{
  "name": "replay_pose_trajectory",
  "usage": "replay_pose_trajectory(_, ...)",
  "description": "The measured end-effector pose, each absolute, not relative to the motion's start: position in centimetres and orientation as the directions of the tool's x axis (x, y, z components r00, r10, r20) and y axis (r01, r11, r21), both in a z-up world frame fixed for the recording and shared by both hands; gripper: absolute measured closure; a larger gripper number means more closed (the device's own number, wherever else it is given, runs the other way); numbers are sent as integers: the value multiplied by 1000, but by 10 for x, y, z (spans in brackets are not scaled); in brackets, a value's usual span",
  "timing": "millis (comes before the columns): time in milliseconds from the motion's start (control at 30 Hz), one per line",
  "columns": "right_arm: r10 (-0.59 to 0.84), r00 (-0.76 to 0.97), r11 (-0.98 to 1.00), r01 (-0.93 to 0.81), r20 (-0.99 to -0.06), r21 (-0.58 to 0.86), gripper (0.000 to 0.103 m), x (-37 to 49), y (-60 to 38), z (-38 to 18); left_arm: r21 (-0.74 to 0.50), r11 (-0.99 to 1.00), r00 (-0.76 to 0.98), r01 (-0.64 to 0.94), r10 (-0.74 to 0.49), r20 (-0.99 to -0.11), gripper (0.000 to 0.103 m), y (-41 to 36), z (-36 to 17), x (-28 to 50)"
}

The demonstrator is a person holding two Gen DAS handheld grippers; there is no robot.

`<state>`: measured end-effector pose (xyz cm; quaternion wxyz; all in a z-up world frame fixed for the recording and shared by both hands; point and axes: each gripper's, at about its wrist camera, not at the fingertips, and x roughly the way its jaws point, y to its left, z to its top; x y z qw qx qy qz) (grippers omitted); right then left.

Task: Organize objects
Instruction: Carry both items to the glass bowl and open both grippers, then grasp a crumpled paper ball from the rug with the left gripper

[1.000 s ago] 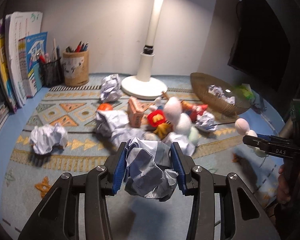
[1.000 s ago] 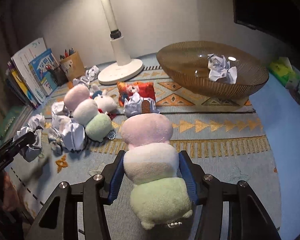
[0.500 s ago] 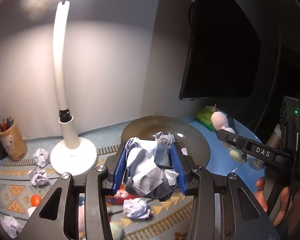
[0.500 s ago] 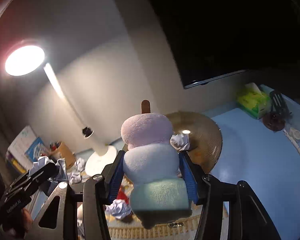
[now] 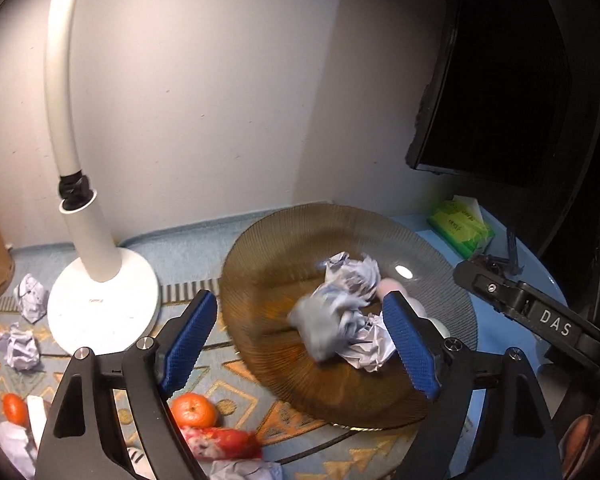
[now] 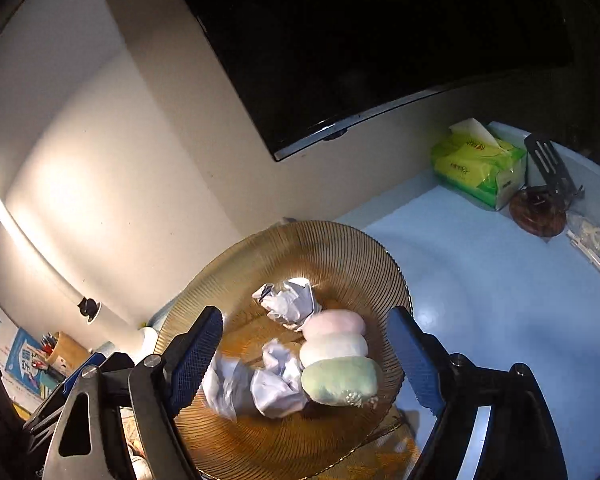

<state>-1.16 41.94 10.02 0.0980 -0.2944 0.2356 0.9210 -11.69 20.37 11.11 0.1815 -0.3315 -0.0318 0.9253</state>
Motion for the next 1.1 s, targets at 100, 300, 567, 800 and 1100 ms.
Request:
replay_pose_trajectory(100,32,-803,-887,-297,-595,353,20,-5,405,101,-188,-943,-713,-273,330,-618,19,179,106,-103)
replay_pose_trajectory(300,-85,-791,-919,-173,-606,355,20,12,349,100,-113,-980,-768,-163,198,-609,19,117,114,-53)
replay_pose_trajectory(567,-139,-765,-965,-39,-629,260,18,38,244,78,-18,-1000,-845,19,-7,-534,1,28,110,3)
replay_pose_trajectory(800,2,-816,-995,-60,-578,82,18,44,208,50,11,-993,-852,119,-108,-512,1,-7,61,0)
replay_pose_trajectory(1100,60,-740,-990,-129,-670,53,8,21,227,25,43,-990,-748,135,-131,-651,1,-14,33,-18)
